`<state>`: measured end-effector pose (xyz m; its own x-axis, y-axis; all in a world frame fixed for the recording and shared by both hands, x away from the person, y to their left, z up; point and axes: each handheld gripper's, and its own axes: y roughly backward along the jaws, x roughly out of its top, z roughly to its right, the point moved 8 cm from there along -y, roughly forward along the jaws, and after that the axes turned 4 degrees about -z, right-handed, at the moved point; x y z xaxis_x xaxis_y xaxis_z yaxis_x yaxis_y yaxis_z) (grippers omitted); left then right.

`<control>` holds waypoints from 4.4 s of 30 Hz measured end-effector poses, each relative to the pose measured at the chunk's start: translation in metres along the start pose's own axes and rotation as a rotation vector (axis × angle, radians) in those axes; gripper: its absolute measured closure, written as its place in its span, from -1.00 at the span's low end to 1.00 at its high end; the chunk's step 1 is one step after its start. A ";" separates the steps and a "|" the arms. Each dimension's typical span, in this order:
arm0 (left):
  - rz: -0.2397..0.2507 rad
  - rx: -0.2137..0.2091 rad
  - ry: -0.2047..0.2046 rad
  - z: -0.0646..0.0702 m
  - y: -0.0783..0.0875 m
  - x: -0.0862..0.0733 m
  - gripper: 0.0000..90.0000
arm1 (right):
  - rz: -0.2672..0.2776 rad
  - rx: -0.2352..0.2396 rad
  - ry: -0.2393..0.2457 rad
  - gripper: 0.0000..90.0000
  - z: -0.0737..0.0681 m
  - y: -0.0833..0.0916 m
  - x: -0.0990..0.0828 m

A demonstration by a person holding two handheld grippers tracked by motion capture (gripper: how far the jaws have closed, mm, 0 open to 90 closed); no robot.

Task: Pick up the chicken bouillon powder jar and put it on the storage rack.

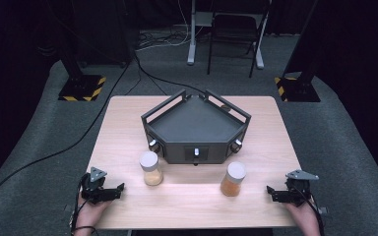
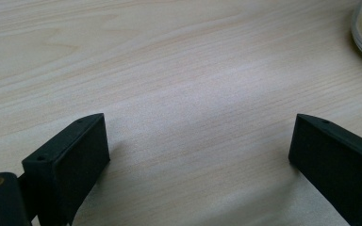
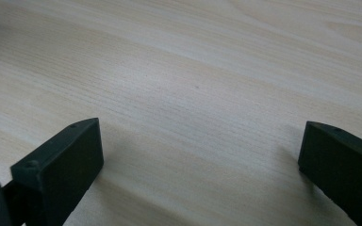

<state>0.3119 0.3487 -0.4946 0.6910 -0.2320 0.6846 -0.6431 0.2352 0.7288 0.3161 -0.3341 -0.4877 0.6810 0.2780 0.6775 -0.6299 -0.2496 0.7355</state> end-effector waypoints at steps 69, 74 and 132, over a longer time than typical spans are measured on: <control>0.303 -0.228 -0.057 0.030 0.063 0.030 -0.79 | 0.000 -0.003 -0.002 -1.00 -0.001 0.000 0.000; 0.306 -0.224 -0.069 0.043 0.060 0.033 -0.79 | 0.001 -0.003 -0.001 -1.00 -0.001 0.000 0.000; 0.277 -0.226 -0.145 0.088 -0.010 0.074 -0.26 | 0.001 -0.004 -0.003 -1.00 -0.001 0.000 0.000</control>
<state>0.3407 0.2456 -0.4502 0.4367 -0.2576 0.8619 -0.6990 0.5059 0.5054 0.3157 -0.3332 -0.4878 0.6815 0.2746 0.6783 -0.6322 -0.2458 0.7348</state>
